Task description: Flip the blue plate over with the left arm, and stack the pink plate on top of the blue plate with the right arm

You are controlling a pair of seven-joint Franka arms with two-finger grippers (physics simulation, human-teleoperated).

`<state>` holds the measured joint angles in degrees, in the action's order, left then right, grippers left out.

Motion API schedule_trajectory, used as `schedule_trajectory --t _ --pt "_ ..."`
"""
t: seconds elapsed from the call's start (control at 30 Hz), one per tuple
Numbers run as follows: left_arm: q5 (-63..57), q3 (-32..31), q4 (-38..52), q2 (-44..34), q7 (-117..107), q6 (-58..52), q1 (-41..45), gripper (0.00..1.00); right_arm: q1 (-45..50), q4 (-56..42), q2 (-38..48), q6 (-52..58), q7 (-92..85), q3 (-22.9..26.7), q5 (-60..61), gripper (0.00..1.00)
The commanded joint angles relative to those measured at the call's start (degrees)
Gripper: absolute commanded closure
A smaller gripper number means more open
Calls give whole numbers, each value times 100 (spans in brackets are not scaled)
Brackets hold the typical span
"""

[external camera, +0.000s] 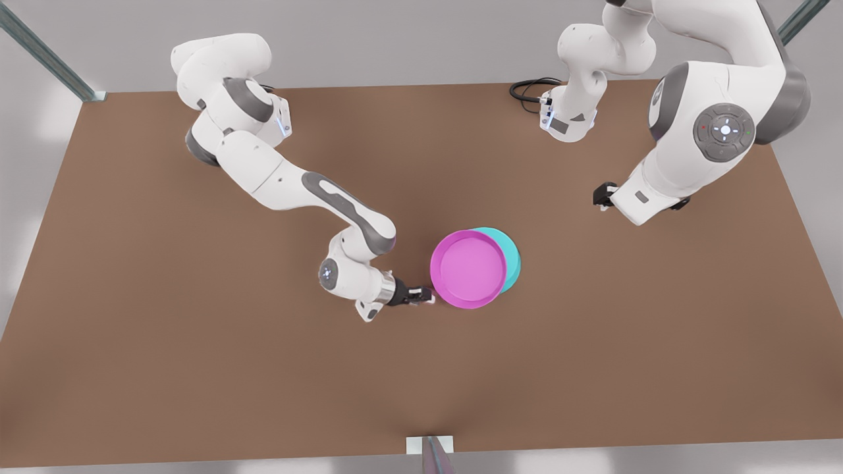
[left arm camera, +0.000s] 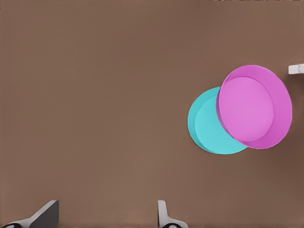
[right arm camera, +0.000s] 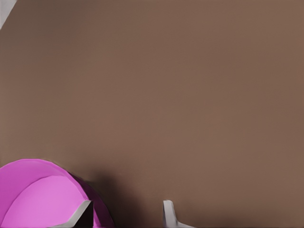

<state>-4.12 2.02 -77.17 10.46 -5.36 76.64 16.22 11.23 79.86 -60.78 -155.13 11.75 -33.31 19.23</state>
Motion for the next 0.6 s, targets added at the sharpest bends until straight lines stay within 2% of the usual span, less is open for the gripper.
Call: schedule_trajectory --t 0.0,0.07,0.1,0.2,0.23,0.3,0.37,0.4,0.47,0.5,0.53,0.57 --pt "-1 0 0 0 0 0 4 0 -7 -5 -4 0 3 0 2 45" --pt "-1 0 0 0 0 0 12 0 -25 -5 5 0 3 -9 2 44" --pt "-1 0 0 0 0 0 12 0 -42 -5 14 9 12 -26 2 40" --pt "-1 0 9 -9 9 0 4 0 -182 83 251 35 29 -35 19 0" --pt "-1 0 9 0 9 0 12 0 -340 327 531 70 21 -35 10 0" --pt "-1 0 9 0 9 9 12 0 -973 1243 1761 498 20 0 -25 0" --pt "43 -9 18 0 18 18 12 0 -1465 1287 2868 2176 38 386 -86 0" --pt "52 -18 26 -9 9 44 12 0 -1755 1278 3493 3119 47 677 -674 0" --pt "87 -35 70 -18 44 53 12 0 -2371 1278 4686 4190 -5 851 -1738 0" --pt "96 -35 70 -36 53 44 12 0 -1223 1085 5399 5183 -6 2412 -1756 0" --pt "96 -35 114 -36 53 26 12 0 -1132 1190 5735 5317 -120 2803 -1756 0" --pt "96 -35 114 -36 53 26 12 0 -1158 1374 5955 5352 -129 2812 -1783 0"
